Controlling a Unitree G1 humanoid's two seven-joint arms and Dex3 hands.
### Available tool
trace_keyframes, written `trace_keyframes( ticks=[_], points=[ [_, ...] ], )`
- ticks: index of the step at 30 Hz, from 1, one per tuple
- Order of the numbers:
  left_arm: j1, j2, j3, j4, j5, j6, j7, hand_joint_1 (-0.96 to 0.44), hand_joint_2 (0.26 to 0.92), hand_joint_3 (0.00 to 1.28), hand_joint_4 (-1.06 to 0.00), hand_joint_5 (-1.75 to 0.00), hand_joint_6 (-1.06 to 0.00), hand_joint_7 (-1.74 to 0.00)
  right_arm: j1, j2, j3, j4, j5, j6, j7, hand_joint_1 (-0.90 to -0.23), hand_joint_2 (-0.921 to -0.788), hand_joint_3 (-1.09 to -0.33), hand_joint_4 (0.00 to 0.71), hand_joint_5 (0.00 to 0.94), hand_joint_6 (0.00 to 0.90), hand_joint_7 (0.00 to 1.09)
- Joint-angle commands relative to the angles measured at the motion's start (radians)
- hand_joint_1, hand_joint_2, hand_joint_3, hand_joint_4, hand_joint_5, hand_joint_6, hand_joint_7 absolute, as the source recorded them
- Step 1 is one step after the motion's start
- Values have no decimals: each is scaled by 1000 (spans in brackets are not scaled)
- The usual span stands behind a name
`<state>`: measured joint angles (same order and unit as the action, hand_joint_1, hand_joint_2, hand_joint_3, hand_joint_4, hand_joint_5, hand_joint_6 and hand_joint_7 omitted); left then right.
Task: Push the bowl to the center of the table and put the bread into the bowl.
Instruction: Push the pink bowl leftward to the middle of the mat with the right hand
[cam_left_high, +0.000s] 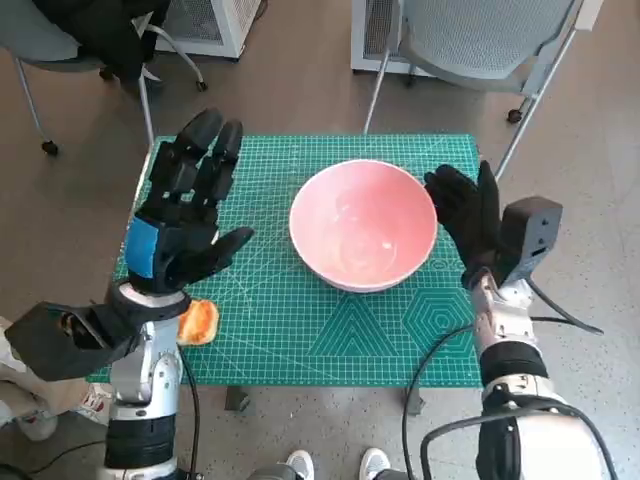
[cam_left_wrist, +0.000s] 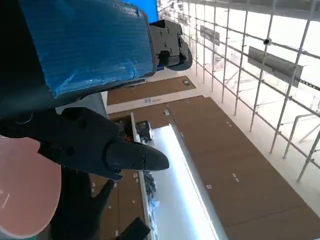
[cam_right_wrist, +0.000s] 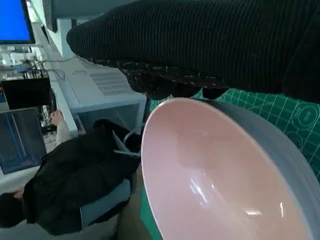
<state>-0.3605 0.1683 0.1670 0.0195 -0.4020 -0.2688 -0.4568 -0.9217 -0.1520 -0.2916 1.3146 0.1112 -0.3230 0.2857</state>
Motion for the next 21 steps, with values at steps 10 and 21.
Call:
trace_keyframes(
  ticks=[10,21],
  points=[
    [24,2,2,-45,-2,20,25,-476,921,216,-73,0,1,-513,-2,34,14,12,-10,23,22,-706,-921,-791,102,2,104,107],
    [20,1,2,-42,-1,21,31,-486,921,221,-74,-1,1,-511,-10,45,24,13,-13,26,22,-685,-921,-804,86,0,94,101]
  ],
)
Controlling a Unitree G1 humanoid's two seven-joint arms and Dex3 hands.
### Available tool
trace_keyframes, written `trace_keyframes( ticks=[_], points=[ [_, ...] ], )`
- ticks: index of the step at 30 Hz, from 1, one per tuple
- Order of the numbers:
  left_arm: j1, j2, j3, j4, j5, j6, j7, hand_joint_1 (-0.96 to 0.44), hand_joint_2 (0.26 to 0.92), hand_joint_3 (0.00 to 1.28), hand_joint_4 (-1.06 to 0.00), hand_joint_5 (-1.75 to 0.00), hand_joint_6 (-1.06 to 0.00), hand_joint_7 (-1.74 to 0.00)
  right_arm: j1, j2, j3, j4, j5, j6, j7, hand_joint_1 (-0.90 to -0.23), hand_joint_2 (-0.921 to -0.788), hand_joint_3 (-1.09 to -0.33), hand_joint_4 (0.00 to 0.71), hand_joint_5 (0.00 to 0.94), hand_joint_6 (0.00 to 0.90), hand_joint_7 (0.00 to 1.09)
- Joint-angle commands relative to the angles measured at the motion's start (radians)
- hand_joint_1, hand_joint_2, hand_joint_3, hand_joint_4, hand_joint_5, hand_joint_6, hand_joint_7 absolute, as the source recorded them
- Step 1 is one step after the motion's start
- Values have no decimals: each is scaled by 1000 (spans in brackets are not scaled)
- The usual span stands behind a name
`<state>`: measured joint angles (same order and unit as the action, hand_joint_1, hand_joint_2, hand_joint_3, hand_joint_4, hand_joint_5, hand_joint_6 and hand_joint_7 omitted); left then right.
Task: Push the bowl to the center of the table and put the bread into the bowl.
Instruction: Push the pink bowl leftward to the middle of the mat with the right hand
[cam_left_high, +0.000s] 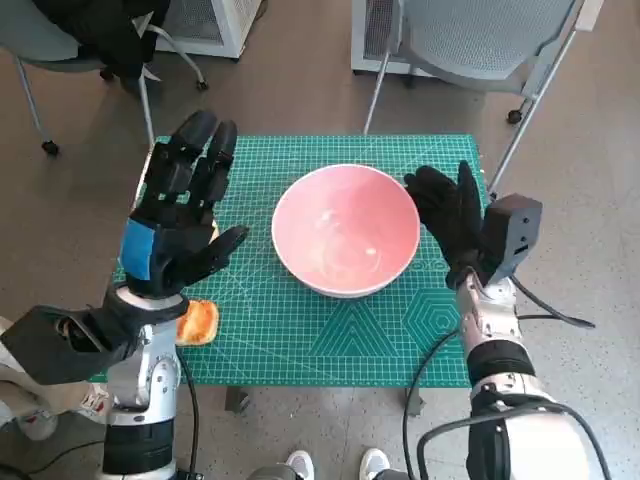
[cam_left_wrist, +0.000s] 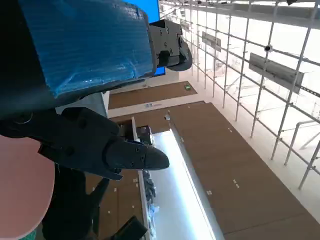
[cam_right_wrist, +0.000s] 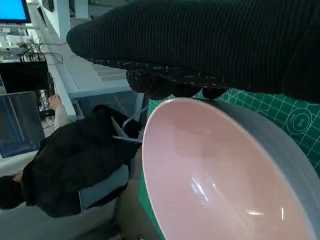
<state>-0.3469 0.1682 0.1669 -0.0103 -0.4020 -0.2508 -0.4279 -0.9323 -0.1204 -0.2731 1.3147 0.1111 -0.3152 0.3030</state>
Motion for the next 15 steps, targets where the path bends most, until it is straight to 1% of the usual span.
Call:
trace_keyframes(
  ticks=[1,9,15],
  points=[
    [6,1,2,-11,-2,3,2,-486,921,221,-73,-1,1,-511,0,15,6,13,-13,19,5,-685,-921,-804,86,0,93,101],
    [4,2,3,-6,-1,1,1,-483,921,221,-74,-1,1,-510,-6,24,15,12,-18,14,4,-679,-921,-809,83,0,87,98],
    [5,2,2,-14,0,4,3,-483,921,221,-75,-2,1,-514,-9,16,21,11,-20,11,5,-682,-921,-809,85,1,86,98]
  ],
)
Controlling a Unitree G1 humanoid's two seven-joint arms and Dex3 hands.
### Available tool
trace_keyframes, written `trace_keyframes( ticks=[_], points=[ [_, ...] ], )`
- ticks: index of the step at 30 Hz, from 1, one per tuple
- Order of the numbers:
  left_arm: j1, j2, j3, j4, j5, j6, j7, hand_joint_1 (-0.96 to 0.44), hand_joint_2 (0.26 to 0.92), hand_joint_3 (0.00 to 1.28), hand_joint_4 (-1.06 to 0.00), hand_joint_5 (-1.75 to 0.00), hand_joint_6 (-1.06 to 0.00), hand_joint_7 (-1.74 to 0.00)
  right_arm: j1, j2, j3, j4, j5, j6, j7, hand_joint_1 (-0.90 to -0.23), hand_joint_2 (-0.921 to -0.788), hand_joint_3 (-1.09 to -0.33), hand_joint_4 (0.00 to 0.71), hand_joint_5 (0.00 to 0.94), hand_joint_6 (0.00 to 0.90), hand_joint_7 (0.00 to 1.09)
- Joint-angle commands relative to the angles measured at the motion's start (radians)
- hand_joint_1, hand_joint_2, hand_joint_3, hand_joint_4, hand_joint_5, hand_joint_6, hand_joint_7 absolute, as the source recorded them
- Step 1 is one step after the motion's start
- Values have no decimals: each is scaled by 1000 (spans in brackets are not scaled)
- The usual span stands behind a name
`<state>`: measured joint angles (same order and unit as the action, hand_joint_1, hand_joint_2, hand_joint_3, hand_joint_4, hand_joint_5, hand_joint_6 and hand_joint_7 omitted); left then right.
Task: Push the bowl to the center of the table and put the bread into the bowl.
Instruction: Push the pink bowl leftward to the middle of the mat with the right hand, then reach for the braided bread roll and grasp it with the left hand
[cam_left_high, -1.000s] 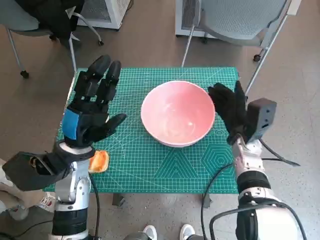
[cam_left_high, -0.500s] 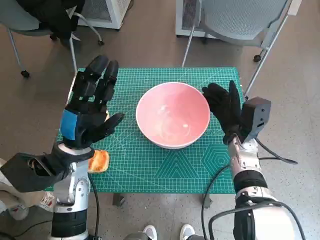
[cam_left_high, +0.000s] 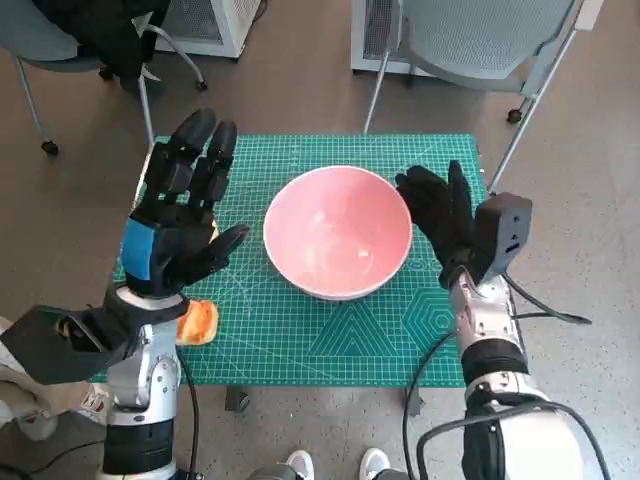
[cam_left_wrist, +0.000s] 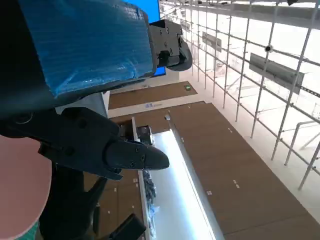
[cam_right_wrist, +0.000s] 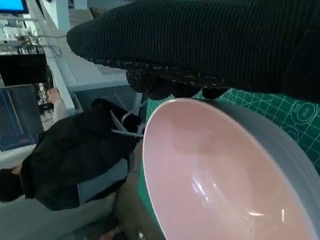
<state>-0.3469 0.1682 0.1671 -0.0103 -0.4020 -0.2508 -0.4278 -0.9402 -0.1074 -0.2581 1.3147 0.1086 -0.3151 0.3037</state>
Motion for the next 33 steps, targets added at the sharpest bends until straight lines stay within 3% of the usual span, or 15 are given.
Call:
trace_keyframes(
  ticks=[1,12,18,20,26,29,33],
  points=[
    [6,3,2,-16,1,4,4,-484,921,221,-75,-2,1,-514,-3,-2,6,11,-17,10,6,-683,-921,-808,85,1,87,98],
    [8,7,3,-19,1,1,3,-491,921,224,-82,-5,1,-513,-34,-51,-13,-13,5,-22,20,-683,-921,-814,87,1,79,95],
    [6,8,5,-20,-3,5,3,-491,921,226,-82,-5,1,-512,-36,-38,-35,-64,39,-135,52,-666,-921,-824,87,1,86,99],
    [5,6,5,-19,-4,6,3,-492,921,226,-82,-5,1,-513,-31,-29,-39,-84,52,-186,78,-665,-921,-826,86,0,87,101],
    [-3,1,0,-4,-2,-3,-3,-496,921,223,-81,-5,1,-523,5,5,-44,-184,115,-359,225,-680,-921,-839,77,0,83,104],
    [-6,-2,-3,6,1,-12,-8,-497,921,219,-82,-5,1,-522,38,30,-36,-267,163,-430,313,-688,-921,-848,75,1,80,106],
    [-14,-1,-4,26,5,-25,-20,-501,921,213,-84,-6,1,-524,83,55,-17,-383,224,-473,404,-692,-921,-859,67,0,77,112]
  ],
)
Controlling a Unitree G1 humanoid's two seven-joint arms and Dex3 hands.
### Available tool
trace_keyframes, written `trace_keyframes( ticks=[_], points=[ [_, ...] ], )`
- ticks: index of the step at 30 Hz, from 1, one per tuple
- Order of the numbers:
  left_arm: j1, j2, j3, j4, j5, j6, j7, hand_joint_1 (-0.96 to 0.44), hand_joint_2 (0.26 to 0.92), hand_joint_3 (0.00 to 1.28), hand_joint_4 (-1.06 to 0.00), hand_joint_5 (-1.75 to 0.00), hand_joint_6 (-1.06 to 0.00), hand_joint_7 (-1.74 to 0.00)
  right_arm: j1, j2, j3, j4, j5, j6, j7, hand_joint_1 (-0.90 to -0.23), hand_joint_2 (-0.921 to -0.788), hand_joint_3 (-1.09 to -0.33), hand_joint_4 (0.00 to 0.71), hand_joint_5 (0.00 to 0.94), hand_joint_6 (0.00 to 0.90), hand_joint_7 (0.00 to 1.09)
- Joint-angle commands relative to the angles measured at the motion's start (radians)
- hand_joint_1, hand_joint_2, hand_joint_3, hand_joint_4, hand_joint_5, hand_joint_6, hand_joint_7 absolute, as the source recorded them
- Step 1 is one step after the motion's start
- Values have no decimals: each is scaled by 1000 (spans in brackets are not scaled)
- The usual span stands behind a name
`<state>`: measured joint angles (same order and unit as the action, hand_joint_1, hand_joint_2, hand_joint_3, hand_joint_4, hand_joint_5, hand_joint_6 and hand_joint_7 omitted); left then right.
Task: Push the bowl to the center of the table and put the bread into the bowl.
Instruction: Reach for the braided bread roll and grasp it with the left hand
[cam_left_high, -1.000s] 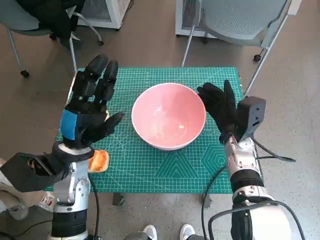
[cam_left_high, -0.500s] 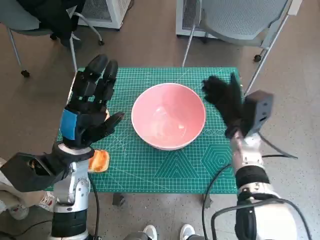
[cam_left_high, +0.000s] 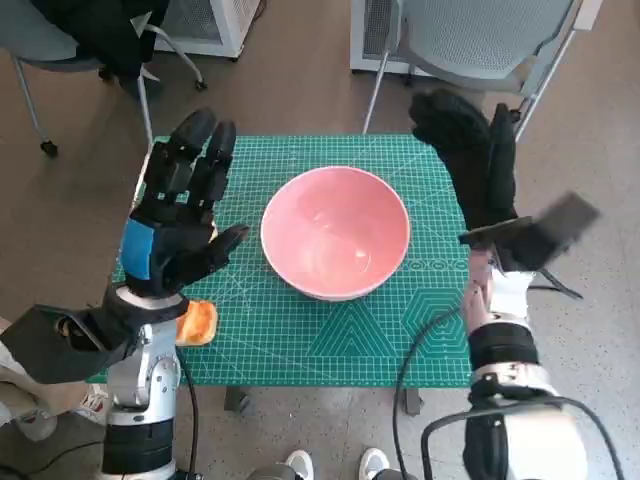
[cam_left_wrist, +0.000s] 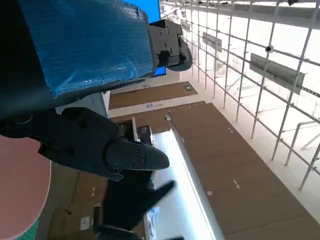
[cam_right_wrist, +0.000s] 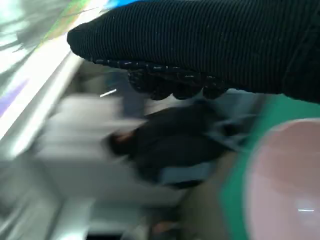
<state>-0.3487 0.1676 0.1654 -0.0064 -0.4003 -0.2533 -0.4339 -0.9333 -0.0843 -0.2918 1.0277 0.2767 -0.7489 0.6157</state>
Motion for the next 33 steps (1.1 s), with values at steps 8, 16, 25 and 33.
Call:
trace_keyframes(
  ticks=[8,16,25,33],
  points=[
    [-30,2,-2,54,1,-39,-36,-508,921,207,-90,-8,1,-527,133,47,51,-235,140,-64,209,-687,-921,-867,55,0,61,120],
    [-35,2,-3,47,2,-35,-38,-509,921,209,-90,-8,1,-522,151,37,62,-260,139,-47,202,-685,-921,-860,53,0,36,125],
    [-41,1,-5,66,7,-44,-47,-518,921,205,-90,-7,1,-513,184,43,73,-320,145,-15,185,-684,-921,-858,51,0,25,139],
    [-36,9,-5,43,8,-29,-43,-523,921,204,-93,-7,1,-501,216,48,90,-386,155,-3,183,-686,-921,-857,49,0,19,154]
  ],
)
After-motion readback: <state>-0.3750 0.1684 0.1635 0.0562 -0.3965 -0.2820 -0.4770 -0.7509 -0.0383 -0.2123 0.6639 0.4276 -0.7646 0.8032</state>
